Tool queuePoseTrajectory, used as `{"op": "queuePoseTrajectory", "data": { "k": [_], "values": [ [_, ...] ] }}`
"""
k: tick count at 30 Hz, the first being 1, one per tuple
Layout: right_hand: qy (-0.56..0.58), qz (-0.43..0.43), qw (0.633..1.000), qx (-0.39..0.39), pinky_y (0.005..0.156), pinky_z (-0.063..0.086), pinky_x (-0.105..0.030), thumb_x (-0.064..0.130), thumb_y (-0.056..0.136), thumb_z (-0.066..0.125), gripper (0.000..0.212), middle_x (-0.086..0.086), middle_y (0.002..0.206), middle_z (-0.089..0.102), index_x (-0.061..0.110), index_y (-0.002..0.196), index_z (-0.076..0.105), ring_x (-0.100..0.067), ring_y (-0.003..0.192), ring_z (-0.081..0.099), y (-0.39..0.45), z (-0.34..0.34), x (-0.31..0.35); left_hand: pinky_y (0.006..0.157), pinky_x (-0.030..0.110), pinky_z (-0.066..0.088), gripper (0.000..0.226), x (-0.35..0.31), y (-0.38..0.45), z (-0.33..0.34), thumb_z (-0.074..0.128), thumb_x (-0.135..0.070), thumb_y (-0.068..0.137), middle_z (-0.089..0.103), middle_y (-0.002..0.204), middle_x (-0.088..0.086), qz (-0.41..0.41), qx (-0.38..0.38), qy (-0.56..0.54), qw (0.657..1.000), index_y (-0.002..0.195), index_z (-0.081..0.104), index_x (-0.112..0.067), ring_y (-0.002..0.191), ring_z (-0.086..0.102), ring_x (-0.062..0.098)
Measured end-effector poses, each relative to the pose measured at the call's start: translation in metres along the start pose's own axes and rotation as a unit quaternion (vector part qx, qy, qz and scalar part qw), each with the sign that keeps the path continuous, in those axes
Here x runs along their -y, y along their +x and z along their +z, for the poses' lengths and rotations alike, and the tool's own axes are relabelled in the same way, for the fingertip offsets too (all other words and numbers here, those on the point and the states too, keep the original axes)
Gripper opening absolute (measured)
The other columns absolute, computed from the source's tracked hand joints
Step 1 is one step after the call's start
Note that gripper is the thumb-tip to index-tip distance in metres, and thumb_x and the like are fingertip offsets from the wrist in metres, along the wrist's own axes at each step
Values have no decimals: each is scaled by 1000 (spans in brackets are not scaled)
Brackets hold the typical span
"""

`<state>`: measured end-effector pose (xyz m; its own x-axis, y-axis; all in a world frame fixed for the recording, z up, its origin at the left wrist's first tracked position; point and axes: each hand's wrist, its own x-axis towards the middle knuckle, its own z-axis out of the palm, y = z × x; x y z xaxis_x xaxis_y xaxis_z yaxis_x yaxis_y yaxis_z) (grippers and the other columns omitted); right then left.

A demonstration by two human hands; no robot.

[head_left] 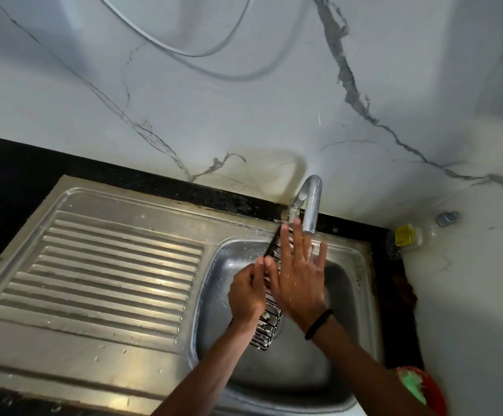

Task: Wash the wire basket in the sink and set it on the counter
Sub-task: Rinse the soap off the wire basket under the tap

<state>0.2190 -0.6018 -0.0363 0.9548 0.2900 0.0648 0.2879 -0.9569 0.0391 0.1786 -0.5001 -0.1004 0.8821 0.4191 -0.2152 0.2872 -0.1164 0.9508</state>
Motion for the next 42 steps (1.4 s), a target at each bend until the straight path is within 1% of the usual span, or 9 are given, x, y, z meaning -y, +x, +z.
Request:
{"op": "queuePoseTrajectory", "data": {
  "k": [8, 12, 17, 22, 24, 30, 34, 39, 42],
  "values": [
    [166, -110, 979, 30, 121, 21, -59, 41, 105, 27, 68, -10, 171, -4, 6, 161, 11, -29, 158, 1, -100, 36, 2, 90, 61, 57, 49, -13, -3, -7, 51, -67, 97, 77, 79, 2, -149, -14, -155, 976, 74, 74, -31, 83, 74, 31],
    [391, -5, 920, 7, 125, 10, -38, 42, 106, 28, 69, 2, 171, -11, 22, 163, -4, -15, 158, -1, -81, 18, 7, 89, 56, 57, 42, -22, -16, -7, 54, -49, 103, 74, 74, -1, -167, -12, -196, 966, 76, 72, -21, 77, 69, 25],
    [610, 201, 766, -12, 114, 44, -33, 15, 102, 59, 46, -6, 150, 53, 17, 147, 50, -22, 141, 47, -1, 2, -4, 76, 40, 54, 45, -24, -21, -9, 50, -43, 106, 74, 72, -1, -173, -35, -208, 962, 78, 69, -13, 73, 69, 22],
    [809, 425, 405, 33, 105, 53, -41, -11, 98, 46, 17, -23, 112, 68, -6, 109, 58, -33, 115, 66, 57, -31, -18, 68, 35, 51, 47, -29, -17, -16, 47, -42, 107, 69, 69, 2, -169, -68, -212, 960, 78, 66, -10, 64, 65, 17],
    [832, 429, 342, 80, 100, 56, -43, -16, 95, 43, 26, -23, 106, 66, -8, 117, 54, -34, 116, 65, 68, -34, -27, 67, 33, 52, 45, -30, -19, -20, 46, -42, 107, 69, 70, 4, -160, -79, -231, 957, 81, 65, -10, 60, 64, 14],
    [825, 392, 363, 186, 79, 62, -43, 0, 100, 50, 11, -23, 76, 71, -1, 92, 56, -35, 92, 68, 80, -32, -28, 54, 22, 52, 53, -22, -26, -28, 45, -53, 104, 65, 75, 10, -205, -103, -245, 942, 90, 64, -5, 55, 62, 12],
    [828, 383, 364, 188, 74, 63, -52, 9, 105, 49, 15, -31, 98, 71, 2, 93, 53, -44, 102, 70, 81, -22, -33, 54, 27, 47, 56, -29, -29, -26, 41, -57, 104, 62, 72, 10, -249, -107, -247, 930, 85, 60, -7, 54, 59, 16],
    [854, 408, 292, 137, 70, 64, -44, 10, 105, 43, 29, -30, 99, 69, -13, 114, 59, -37, 85, 73, 85, -24, -36, 57, 31, 40, 59, -39, -35, -21, 43, -62, 101, 56, 62, 4, -302, -105, -257, 912, 72, 54, -12, 58, 52, 18],
    [825, 389, 357, 204, 55, 58, -26, 8, 102, 41, 37, -18, 91, 71, -1, 77, 66, -22, 63, 70, 93, -25, -30, 58, 32, 40, 61, -36, -32, -25, 43, -67, 98, 54, 62, 3, -315, -116, -258, 906, 71, 52, -14, 58, 50, 18]
  ]
}}
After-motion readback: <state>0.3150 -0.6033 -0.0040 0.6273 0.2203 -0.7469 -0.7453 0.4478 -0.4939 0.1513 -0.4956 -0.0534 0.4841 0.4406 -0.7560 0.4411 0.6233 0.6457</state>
